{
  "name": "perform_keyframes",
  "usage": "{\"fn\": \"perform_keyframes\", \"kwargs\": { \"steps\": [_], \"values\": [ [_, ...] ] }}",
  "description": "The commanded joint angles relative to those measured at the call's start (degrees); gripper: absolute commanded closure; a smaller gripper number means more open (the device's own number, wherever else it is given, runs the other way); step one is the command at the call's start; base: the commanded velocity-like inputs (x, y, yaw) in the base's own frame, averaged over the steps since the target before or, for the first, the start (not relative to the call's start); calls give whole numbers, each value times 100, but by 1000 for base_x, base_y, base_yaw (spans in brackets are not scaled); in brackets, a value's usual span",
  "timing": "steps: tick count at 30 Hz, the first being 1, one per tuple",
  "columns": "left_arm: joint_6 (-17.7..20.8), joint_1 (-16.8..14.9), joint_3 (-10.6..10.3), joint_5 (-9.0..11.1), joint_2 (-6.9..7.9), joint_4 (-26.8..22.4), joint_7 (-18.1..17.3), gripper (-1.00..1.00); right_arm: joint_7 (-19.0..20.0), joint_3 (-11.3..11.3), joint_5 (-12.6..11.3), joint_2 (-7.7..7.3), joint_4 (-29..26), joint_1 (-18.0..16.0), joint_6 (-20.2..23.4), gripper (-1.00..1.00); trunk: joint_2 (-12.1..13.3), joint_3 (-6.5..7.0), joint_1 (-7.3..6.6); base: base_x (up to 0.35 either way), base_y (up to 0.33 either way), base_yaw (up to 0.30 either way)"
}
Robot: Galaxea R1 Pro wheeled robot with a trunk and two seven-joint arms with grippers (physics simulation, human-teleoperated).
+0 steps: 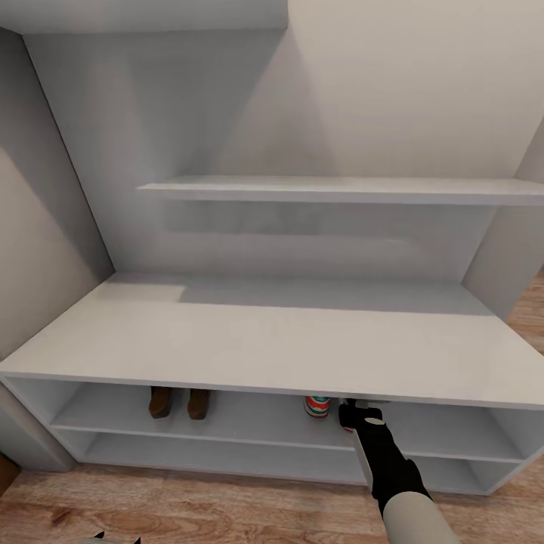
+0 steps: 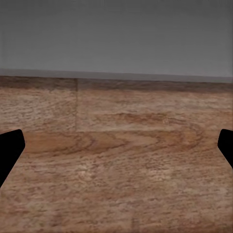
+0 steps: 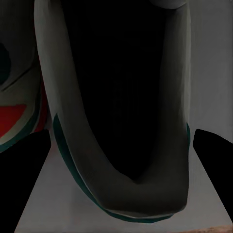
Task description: Pick up the two gym shoes and the two sandals from the corridor floor and place them onto the hallstand (shoe rack) in the corridor, making sure they are on the rack and not on the floor. Arrange them so the two gym shoes are next to each other and the two sandals are next to each other.
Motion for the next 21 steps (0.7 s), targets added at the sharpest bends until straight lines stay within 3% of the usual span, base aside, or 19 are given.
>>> {"fn": "perform_keyframes", "kwargs": {
  "steps": [1,2,3,21],
  "values": [
    [13,-4,10,59,0,7,-58,-100,11,-19,-29,7,92,0,21,100,-1,-6,0,0,0,0],
    [13,-4,10,59,0,7,-58,-100,11,-19,-28,7,92,0,21,100,-1,-6,0,0,0,0],
    [13,-4,10,59,0,7,-58,-100,11,-19,-28,7,92,0,21,-100,-1,-6,0,0,0,0],
    [13,-4,10,63,0,7,-58,-100,11,-19,-27,7,92,0,21,-100,-1,-6,0,0,0,0]
  ]
}}
